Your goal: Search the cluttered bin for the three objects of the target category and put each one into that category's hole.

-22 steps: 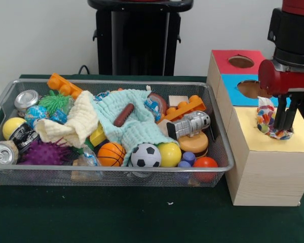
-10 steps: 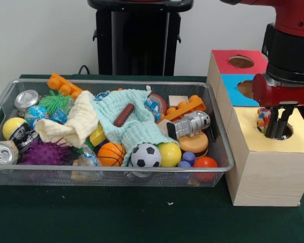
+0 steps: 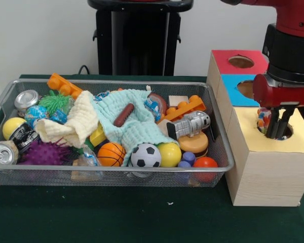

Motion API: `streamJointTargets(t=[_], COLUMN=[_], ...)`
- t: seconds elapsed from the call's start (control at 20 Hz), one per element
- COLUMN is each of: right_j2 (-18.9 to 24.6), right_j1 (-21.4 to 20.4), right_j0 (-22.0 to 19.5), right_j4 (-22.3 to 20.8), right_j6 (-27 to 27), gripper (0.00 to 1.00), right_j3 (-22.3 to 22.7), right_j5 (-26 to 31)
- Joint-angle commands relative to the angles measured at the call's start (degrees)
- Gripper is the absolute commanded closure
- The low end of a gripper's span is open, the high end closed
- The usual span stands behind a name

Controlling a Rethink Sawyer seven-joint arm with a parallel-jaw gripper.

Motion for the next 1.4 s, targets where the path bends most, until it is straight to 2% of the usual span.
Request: streamJointTargets(t=[0.05, 0.35, 0.5, 0.8, 1.4], right_j2=[3.2, 2.8, 2.3, 4.7, 5.3], right_j1=[13.3, 15.4, 13.8, 6.9, 2.2], right_j0=[-2.3, -1.8, -1.2, -2.3, -2.7], right_j4=[-4.1, -4.1, -3.3, 0.3, 1.0], right_j6=[4.8, 7.1, 9.2, 8.5, 6.0], gripper=[1.00, 1.00, 1.00, 1.00, 1.00], right_j3=[1.3, 0.9, 2.6, 8.1, 10.6], right_j5=[-5.9, -10.2, -10.7, -3.1, 2.2])
